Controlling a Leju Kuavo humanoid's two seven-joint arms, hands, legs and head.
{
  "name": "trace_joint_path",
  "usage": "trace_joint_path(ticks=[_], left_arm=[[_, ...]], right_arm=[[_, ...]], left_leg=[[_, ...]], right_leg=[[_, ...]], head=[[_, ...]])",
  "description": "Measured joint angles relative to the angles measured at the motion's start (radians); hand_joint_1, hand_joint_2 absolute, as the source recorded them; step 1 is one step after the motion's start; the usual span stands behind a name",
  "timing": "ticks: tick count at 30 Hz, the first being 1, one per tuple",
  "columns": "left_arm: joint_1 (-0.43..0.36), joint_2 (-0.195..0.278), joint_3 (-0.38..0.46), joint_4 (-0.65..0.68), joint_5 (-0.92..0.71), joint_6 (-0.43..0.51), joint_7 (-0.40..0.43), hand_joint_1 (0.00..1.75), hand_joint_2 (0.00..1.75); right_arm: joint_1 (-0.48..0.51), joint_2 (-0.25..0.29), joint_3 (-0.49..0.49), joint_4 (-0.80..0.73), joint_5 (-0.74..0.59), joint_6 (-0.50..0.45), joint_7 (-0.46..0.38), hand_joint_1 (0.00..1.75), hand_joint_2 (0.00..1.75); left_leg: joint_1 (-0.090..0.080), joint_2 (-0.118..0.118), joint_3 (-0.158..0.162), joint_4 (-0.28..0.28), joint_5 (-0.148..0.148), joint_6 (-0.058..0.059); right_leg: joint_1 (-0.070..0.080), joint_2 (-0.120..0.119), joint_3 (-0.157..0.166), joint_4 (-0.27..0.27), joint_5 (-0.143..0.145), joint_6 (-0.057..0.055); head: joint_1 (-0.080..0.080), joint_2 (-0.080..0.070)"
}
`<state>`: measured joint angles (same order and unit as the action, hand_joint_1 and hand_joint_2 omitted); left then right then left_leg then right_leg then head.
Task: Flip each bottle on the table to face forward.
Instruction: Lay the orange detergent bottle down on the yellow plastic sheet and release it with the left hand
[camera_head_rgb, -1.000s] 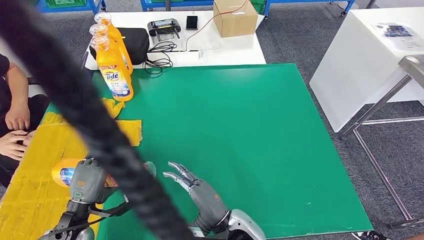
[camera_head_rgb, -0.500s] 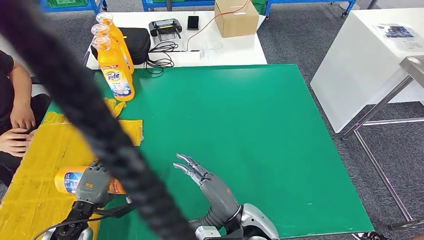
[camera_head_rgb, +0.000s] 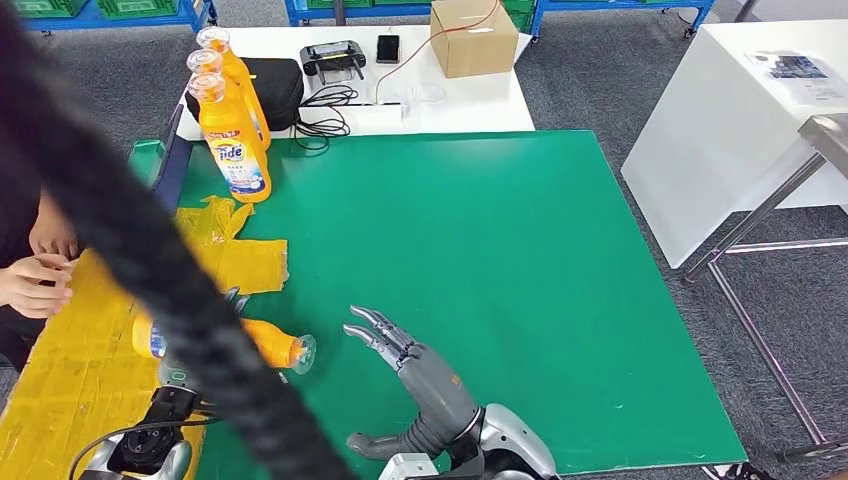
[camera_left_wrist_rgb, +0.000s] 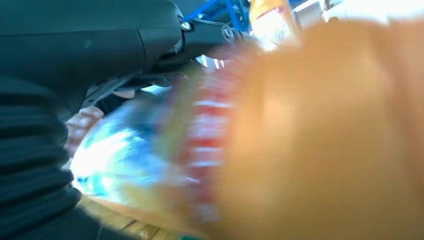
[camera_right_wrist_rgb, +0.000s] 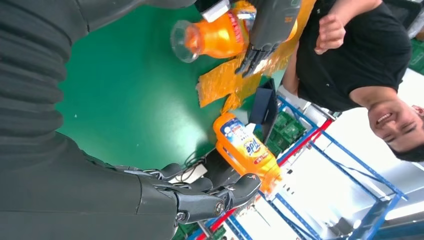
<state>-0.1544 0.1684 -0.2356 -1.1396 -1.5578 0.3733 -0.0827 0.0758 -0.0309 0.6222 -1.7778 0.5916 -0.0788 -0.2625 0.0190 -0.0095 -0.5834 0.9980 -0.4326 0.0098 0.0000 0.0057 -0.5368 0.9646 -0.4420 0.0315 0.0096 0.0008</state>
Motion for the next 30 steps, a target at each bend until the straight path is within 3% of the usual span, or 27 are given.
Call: trace_joint_path(ticks=[1,7,17,20,23,26,28,30], left_arm=[[0.008,-0.001,0.004,-0.012,0.010,0.005,-0.014,0.00,0.00],[0.044,-0.008,0.072,-0.113,0.158,-0.068,-0.125,0.00,0.00],[0.059,-0.004,0.142,-0.189,0.195,-0.090,-0.154,0.00,0.00],[0.072,-0.001,0.171,-0.224,0.357,-0.130,-0.246,0.00,0.00],[0.112,-0.018,0.223,-0.313,0.759,-0.288,-0.413,0.00,0.00],[0.188,-0.070,0.278,-0.462,1.164,-0.579,-0.521,0.00,0.00],[0.254,-0.116,0.278,-0.570,1.275,-0.695,-0.550,0.00,0.00],[0.314,-0.159,0.249,-0.658,1.301,-0.722,-0.561,0.00,0.00]], right_arm=[[0.002,0.000,-0.001,-0.001,0.005,-0.005,0.000,0.00,0.00],[0.031,-0.002,-0.020,-0.023,0.017,-0.034,-0.014,0.00,0.00],[0.051,-0.004,-0.047,-0.033,0.016,-0.041,-0.028,0.00,0.00],[0.057,-0.001,-0.056,-0.038,0.007,-0.059,-0.064,0.00,0.00],[0.073,0.018,-0.070,-0.058,-0.010,-0.102,-0.119,0.00,0.00],[0.098,0.051,-0.088,-0.092,-0.016,-0.151,-0.168,0.00,0.00],[0.119,0.072,-0.100,-0.117,-0.015,-0.176,-0.190,0.00,0.00],[0.138,0.087,-0.110,-0.137,-0.012,-0.186,-0.200,0.00,0.00]], left_leg=[[0.000,0.000,0.000,0.000,0.000,0.000],[0.000,0.001,-0.003,0.000,0.000,0.000],[0.000,0.001,-0.004,0.000,0.000,0.000],[0.000,0.001,-0.004,0.000,0.000,0.000],[0.000,0.001,-0.005,0.000,0.000,0.000],[-0.001,0.002,-0.005,0.000,-0.002,-0.001],[-0.001,0.002,-0.005,0.000,-0.003,-0.001],[-0.001,0.001,-0.005,0.000,-0.004,0.000]], right_leg=[[0.000,0.000,-0.001,0.000,0.000,0.000],[0.000,0.000,-0.003,0.000,0.000,0.000],[0.000,0.000,-0.004,0.000,0.000,0.000],[0.000,0.000,-0.004,0.000,0.000,0.000],[0.000,0.000,-0.005,0.000,0.000,0.000],[0.000,0.001,-0.006,0.000,-0.001,0.000],[-0.001,0.001,-0.007,0.000,-0.001,0.000],[-0.001,0.001,-0.007,0.000,-0.002,0.000]], head=[[0.000,0.000],[0.000,0.000],[0.000,0.000],[0.000,0.000],[0.000,0.000],[0.000,0.000],[0.000,0.000],[0.000,0.000]])
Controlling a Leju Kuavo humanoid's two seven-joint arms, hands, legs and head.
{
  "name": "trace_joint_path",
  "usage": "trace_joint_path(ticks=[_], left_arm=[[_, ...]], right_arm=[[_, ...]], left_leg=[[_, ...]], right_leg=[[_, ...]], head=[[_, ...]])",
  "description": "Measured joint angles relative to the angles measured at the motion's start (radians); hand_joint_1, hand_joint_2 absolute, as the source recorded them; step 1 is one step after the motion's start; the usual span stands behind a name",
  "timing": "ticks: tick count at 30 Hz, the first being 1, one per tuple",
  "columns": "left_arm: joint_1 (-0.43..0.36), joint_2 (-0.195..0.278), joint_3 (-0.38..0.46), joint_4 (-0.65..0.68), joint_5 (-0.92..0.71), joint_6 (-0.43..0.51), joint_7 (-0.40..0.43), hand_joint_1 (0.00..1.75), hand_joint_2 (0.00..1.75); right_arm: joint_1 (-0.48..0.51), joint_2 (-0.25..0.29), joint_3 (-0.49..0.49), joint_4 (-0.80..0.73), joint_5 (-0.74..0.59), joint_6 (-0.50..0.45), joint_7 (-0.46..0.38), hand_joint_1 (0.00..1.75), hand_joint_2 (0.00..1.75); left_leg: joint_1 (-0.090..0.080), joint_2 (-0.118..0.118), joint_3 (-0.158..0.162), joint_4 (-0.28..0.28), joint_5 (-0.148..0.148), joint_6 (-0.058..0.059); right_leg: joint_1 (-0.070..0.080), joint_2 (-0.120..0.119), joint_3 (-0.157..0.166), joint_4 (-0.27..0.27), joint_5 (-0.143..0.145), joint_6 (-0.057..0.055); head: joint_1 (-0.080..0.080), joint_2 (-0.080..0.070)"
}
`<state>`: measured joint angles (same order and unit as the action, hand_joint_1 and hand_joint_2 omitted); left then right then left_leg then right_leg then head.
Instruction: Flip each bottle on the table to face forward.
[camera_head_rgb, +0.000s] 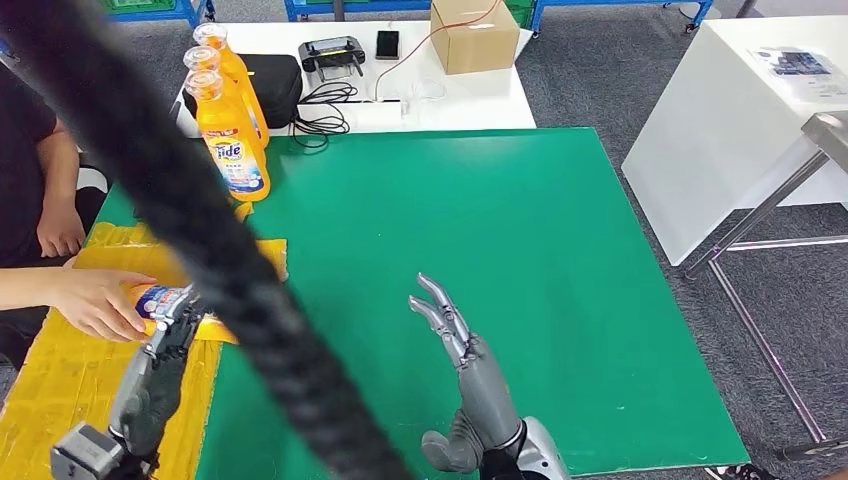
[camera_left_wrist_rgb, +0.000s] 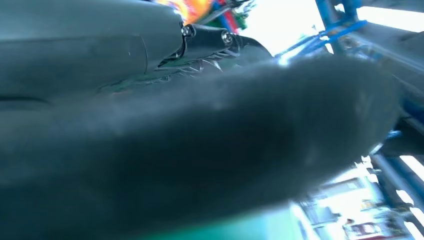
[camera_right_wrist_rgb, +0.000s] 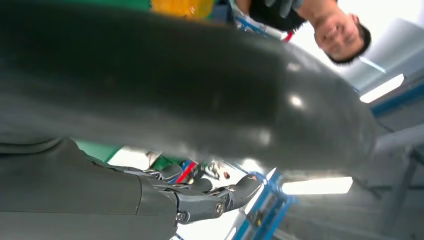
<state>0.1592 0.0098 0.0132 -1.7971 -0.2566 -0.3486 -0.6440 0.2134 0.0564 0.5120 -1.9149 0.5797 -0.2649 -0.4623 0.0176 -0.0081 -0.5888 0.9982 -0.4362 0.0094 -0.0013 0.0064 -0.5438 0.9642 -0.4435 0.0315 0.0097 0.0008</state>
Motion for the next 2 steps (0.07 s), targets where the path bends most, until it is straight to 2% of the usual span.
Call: trace_joint_path(ticks=[2], left_arm=[[0.033,-0.025,-0.031,-0.053,0.014,-0.001,-0.003,0.00,0.00]], right_arm=[[0.012,0.008,-0.005,-0.011,0.008,-0.001,-0.002,0.00,0.00]], left_leg=[[0.000,0.000,0.000,0.000,-0.001,0.000]], right_leg=[[0.000,0.000,0.000,0.000,0.000,0.000]], head=[[0.000,0.000]])
